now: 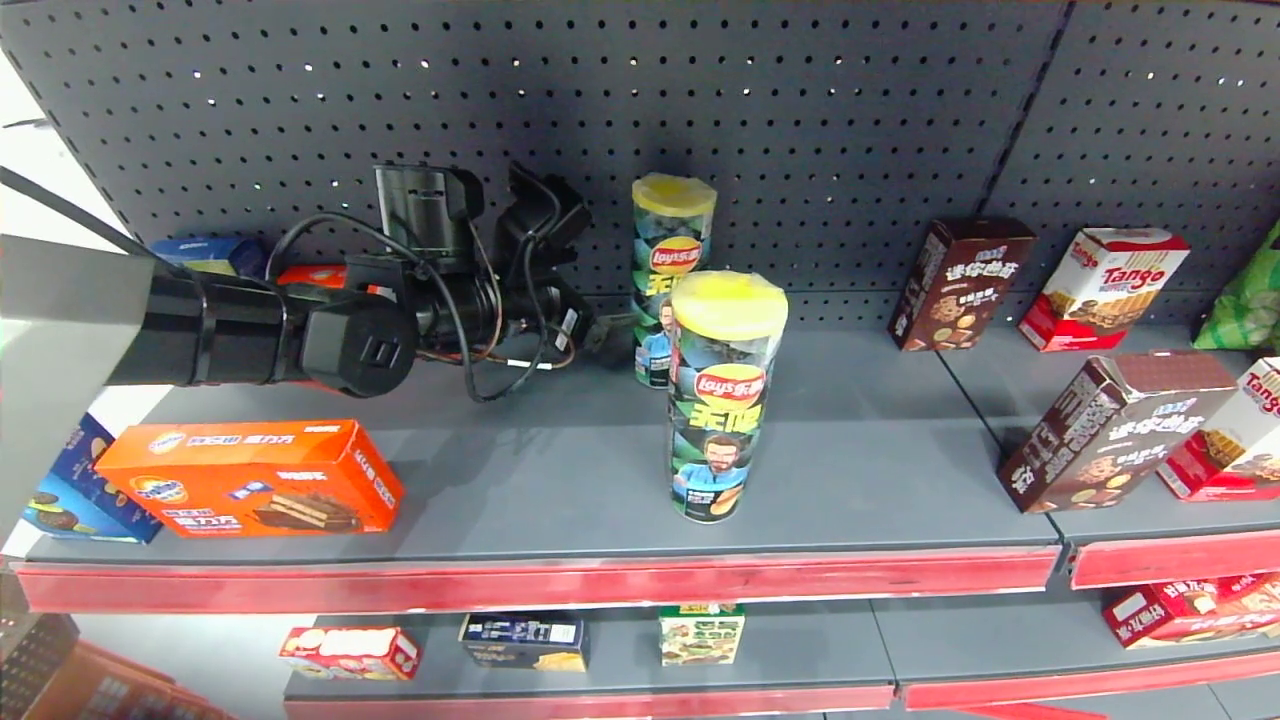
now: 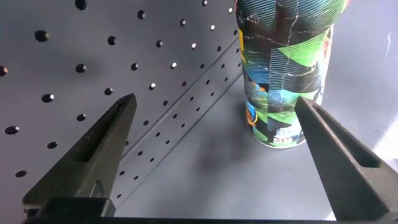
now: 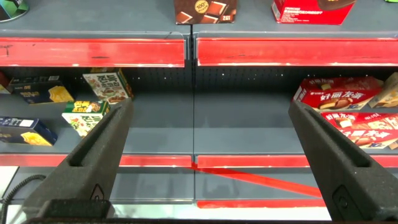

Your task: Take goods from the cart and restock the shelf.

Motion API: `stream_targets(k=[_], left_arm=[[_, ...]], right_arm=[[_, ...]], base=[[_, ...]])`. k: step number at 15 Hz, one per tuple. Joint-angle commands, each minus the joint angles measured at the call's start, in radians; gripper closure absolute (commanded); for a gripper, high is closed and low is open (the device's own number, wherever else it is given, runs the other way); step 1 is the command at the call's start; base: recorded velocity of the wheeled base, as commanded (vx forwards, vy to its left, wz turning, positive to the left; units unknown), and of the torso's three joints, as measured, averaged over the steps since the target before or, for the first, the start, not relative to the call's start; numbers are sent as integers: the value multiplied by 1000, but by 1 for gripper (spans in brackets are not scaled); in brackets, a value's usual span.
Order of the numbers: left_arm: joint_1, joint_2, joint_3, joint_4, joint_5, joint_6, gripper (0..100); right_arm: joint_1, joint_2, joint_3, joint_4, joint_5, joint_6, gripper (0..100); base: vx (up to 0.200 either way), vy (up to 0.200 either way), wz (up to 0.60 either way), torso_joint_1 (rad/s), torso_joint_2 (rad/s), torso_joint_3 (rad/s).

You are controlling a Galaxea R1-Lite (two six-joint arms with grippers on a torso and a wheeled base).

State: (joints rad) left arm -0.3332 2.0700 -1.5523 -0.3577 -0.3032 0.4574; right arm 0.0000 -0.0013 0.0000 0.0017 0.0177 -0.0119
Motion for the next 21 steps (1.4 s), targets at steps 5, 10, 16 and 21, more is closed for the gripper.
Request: stream_targets(k=[5,10,16,21], left_arm=[[6,13,-2,0,15,0,0],[19,5,12,-1,41,0,0],[20,-1,48,-78,125,26,0],[11,32,34,-133,245,61,0]], right_arm=[[0,1,0,0,1,0,0],[0,1,0,0,1,0,0],[0,1,0,0,1,0,0],[0,1,0,0,1,0,0]], base=[[0,0,0,0,0,0],[0,0,0,0,0,0],[0,0,0,0,0,0],[0,0,0,0,0,0]])
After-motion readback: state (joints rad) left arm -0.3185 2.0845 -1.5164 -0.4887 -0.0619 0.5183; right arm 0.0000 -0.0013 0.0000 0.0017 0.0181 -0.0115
